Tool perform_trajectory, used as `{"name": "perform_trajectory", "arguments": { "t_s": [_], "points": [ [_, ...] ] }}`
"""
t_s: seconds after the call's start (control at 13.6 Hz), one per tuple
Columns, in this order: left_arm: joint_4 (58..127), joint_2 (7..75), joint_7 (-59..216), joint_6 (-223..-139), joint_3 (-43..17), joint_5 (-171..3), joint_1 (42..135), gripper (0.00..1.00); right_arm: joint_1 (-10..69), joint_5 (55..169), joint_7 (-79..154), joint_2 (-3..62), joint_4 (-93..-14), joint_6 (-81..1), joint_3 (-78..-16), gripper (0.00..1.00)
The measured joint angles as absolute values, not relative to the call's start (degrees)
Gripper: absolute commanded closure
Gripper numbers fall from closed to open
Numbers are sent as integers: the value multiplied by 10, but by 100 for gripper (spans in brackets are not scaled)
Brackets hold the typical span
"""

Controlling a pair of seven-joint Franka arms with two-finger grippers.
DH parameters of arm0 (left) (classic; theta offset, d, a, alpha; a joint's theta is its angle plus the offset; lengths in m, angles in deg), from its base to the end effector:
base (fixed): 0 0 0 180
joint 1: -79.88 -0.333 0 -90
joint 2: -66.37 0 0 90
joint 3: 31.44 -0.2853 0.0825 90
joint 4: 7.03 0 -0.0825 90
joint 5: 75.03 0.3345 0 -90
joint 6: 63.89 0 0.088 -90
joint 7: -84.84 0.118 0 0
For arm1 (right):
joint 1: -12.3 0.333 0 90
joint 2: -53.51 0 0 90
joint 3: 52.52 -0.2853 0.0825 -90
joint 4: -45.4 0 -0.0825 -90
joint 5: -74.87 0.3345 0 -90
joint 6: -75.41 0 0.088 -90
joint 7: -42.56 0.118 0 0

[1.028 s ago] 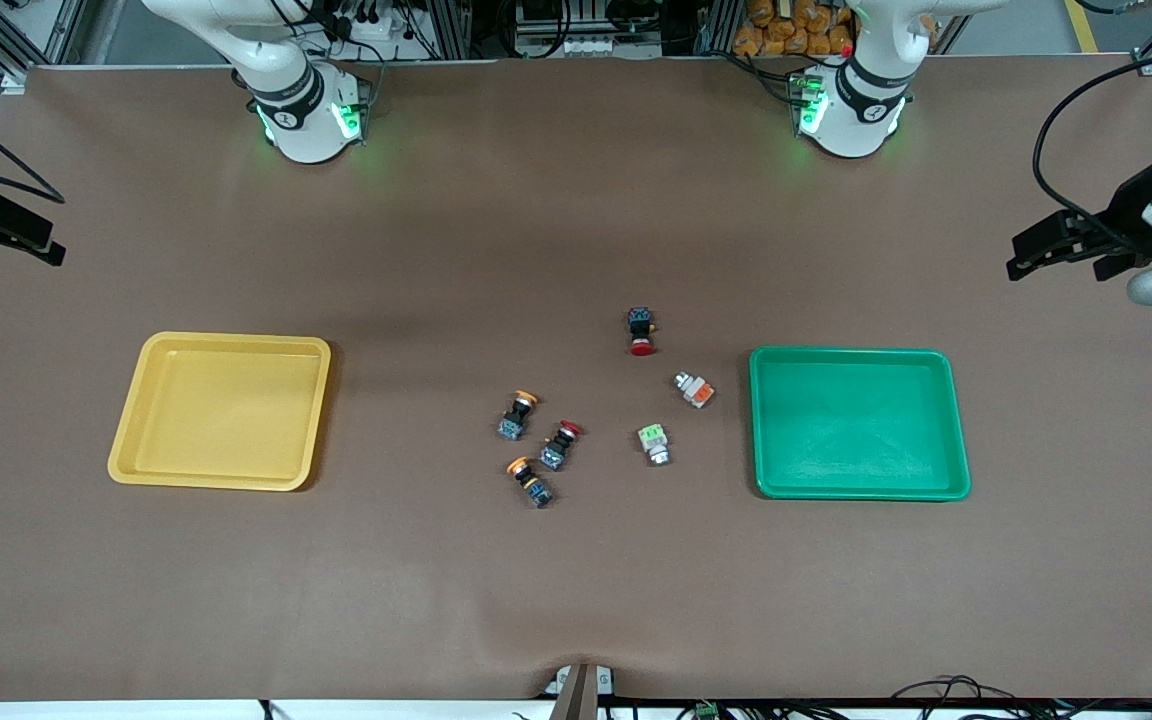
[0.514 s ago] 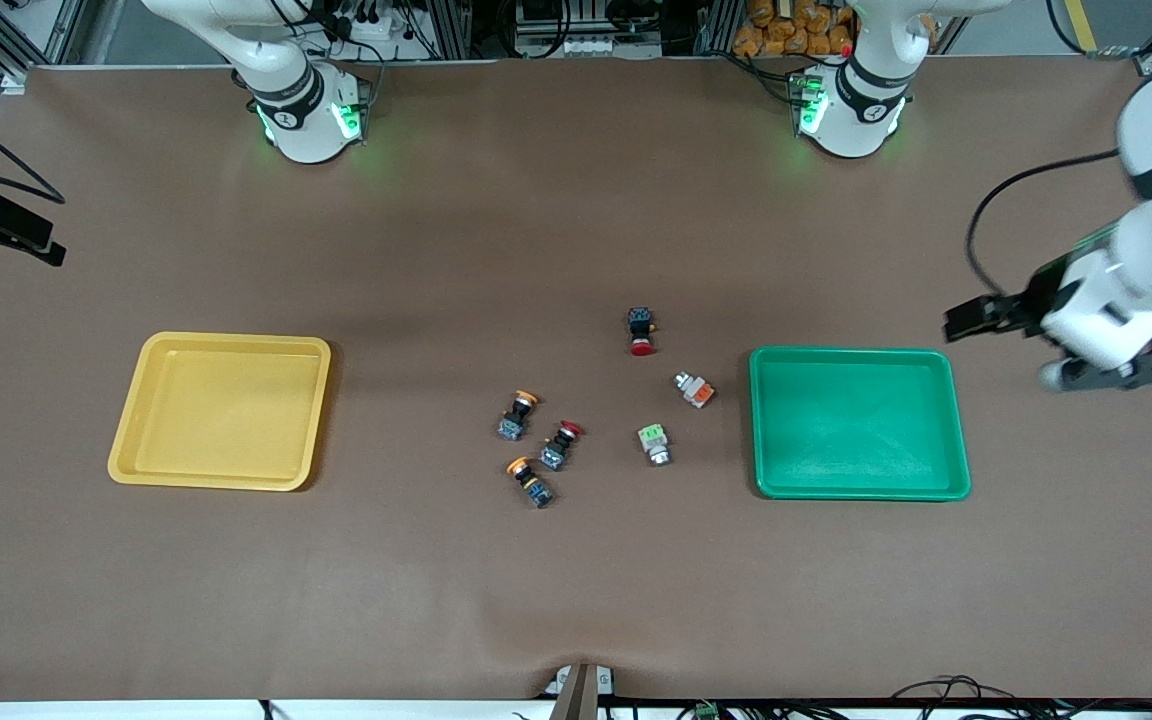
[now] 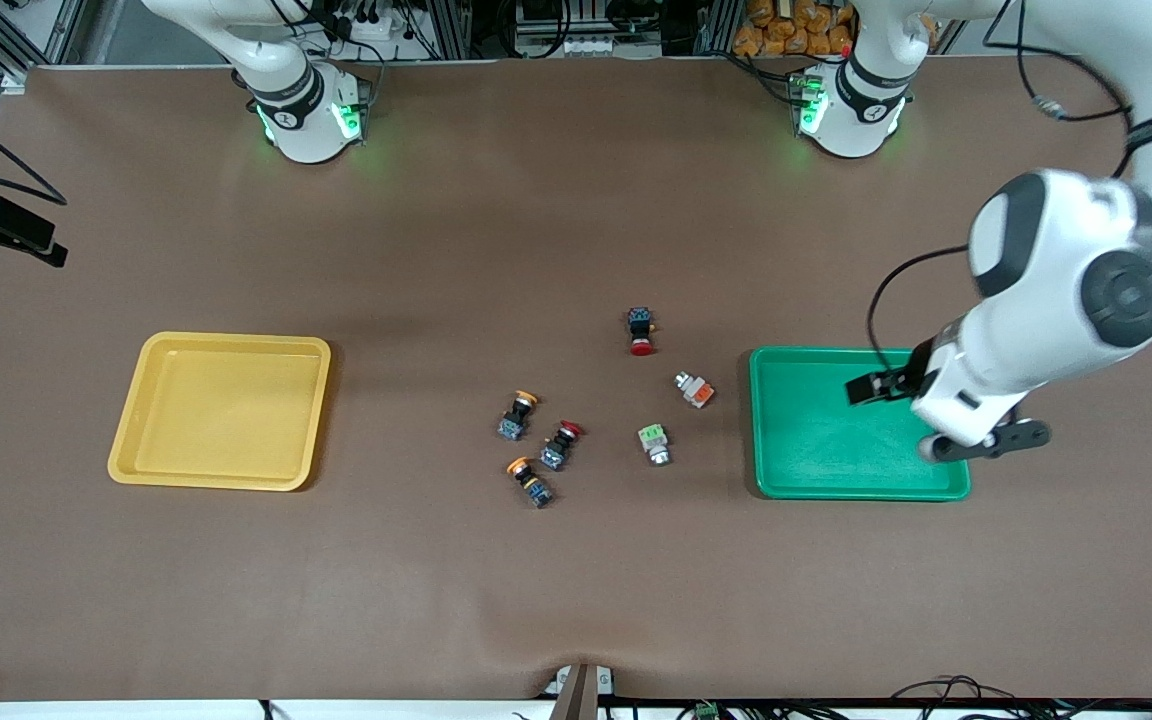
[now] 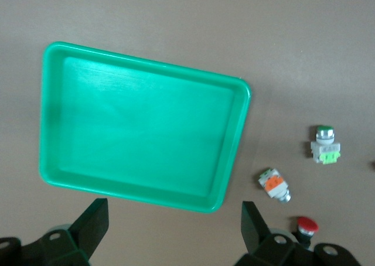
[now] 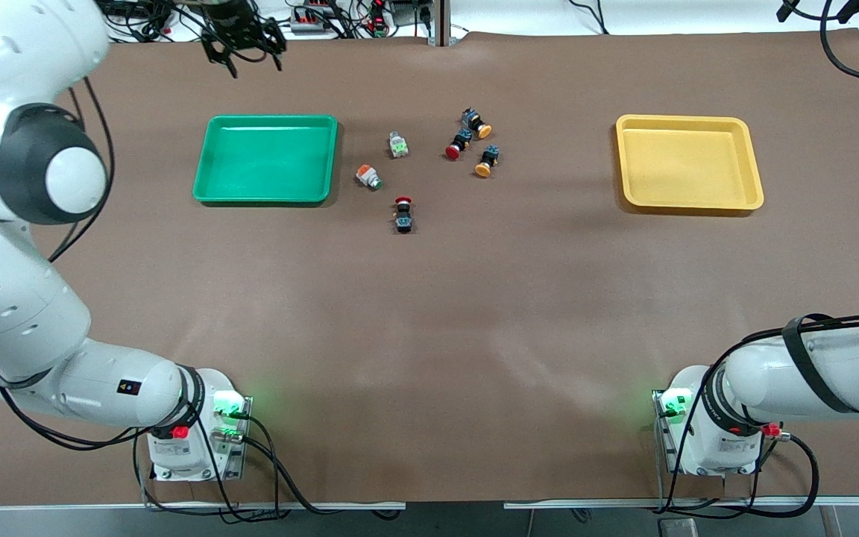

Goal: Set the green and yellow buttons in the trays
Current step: 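Reach the left gripper to the green-capped switch and grasp it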

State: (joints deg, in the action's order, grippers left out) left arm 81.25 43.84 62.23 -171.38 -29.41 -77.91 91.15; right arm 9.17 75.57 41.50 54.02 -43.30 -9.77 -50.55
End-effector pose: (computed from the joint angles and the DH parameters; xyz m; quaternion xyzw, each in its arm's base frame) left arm 0.5918 -0.1417 0.4006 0.9950 0.0904 -0.0369 0.0202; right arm 0.4915 -0.0424 0.5896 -0.9990 0.0349 0.0259 0.0077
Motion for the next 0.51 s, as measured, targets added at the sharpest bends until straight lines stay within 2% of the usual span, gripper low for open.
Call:
{"name": "perform_trajectory", "arguments": {
  "t_s": [0.22, 0.51],
  "points": [
    [808, 386, 565, -1784, -293, -779, 945, 0, 92, 756, 415, 540, -434, -98, -505, 0],
    [755, 317, 507, -1827, -293, -779, 996, 0, 91, 756, 415, 540, -435, -98, -505, 0]
  ]
}}
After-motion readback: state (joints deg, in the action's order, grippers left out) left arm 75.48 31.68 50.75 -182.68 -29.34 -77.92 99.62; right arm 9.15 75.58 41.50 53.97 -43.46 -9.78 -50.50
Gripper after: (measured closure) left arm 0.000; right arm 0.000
